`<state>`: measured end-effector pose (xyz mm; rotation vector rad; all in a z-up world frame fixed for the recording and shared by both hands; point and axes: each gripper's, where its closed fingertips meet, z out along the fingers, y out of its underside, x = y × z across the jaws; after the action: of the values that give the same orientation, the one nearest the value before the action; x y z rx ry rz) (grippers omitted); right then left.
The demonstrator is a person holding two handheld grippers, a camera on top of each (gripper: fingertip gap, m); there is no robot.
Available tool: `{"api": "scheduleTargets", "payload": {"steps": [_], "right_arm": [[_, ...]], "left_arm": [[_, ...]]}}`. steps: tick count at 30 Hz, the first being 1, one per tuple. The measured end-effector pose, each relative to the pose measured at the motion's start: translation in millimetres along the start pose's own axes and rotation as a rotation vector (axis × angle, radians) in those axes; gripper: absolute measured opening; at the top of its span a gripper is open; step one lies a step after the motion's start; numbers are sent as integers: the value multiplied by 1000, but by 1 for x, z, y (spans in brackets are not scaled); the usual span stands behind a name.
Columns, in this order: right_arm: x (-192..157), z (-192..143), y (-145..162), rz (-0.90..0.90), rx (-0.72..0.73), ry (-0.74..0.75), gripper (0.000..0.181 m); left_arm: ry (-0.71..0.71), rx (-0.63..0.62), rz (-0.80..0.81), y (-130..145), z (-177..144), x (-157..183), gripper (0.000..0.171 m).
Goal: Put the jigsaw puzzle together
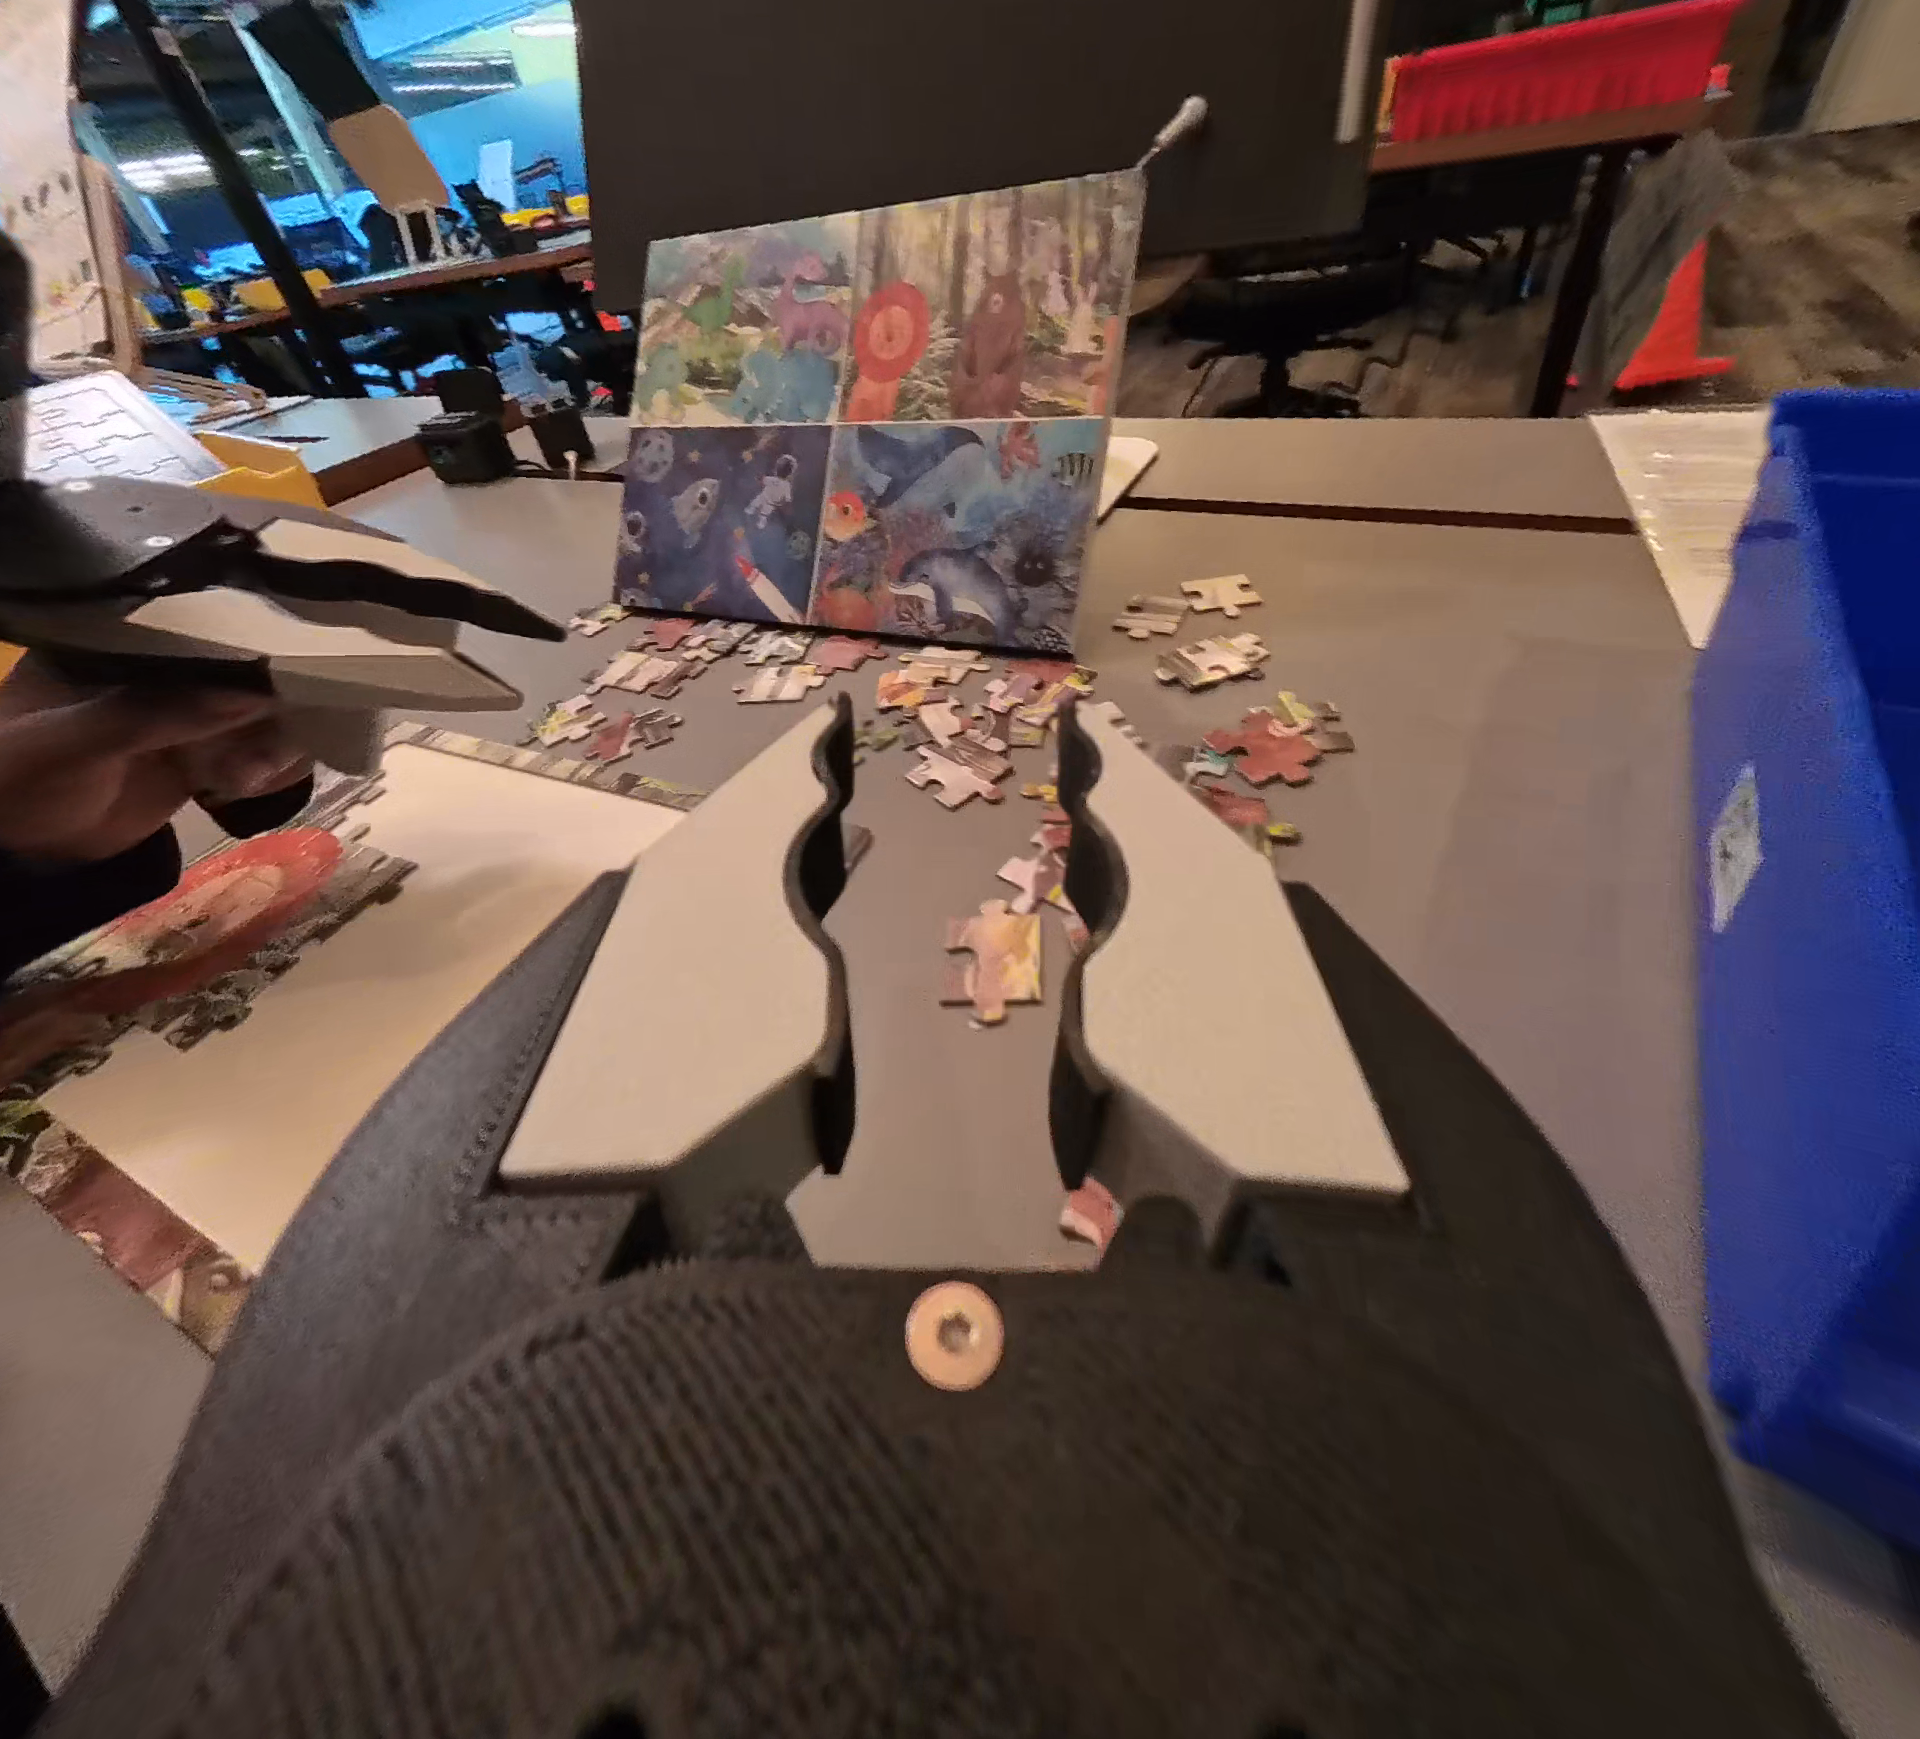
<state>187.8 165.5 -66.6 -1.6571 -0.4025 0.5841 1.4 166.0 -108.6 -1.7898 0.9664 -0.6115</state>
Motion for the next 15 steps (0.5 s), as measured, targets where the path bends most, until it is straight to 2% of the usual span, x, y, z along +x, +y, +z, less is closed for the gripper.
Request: {"api": "scheduleTargets", "payload": {"steps": [2,5,11,15], "right_arm": [[-8,4,0,-25,7,-13,37],[-10,4,-1,-70,22,3,37],[-7,0,-10,-69,30,12,39],[0,5,-28,-105,0,54,43]], "left_arm": [[-8,-17,-15,3,-1,-4,34],[59,-79,-29,9,-3,2,2],[-28,-45,-22,0,-11,-22,0],[-24,-35,-58,0,-11,-34,0]]}}
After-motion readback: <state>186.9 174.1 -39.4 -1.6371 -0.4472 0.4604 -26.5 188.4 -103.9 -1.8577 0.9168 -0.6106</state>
